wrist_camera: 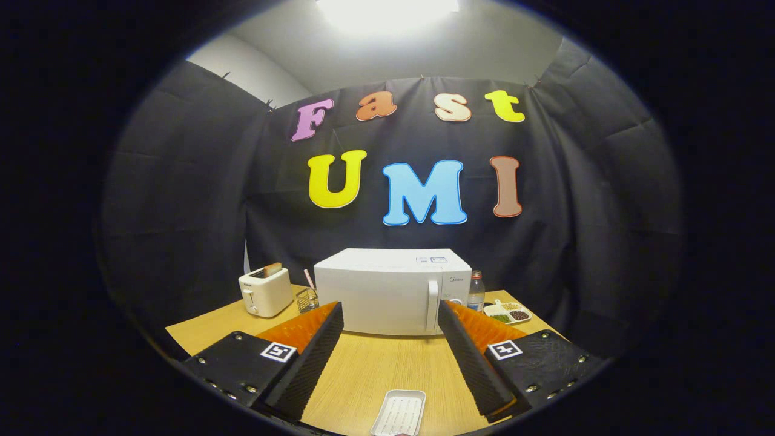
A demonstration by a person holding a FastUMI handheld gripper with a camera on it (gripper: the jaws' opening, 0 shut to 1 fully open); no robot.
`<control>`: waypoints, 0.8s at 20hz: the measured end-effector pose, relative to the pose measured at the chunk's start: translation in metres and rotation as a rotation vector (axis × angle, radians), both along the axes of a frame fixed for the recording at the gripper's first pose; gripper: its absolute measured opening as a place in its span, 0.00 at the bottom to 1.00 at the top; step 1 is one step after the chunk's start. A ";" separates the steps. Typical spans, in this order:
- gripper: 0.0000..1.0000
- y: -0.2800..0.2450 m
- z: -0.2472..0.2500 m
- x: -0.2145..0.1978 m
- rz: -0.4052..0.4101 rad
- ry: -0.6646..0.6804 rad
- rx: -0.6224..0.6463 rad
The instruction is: Open the microwave, put the food inside, and close the microwave door.
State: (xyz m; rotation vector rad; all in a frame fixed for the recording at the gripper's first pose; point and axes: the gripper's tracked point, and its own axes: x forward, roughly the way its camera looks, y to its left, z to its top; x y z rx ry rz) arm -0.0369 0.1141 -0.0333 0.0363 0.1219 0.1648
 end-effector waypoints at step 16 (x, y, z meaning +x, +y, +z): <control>0.99 -0.010 0.017 0.005 0.013 -0.048 0.015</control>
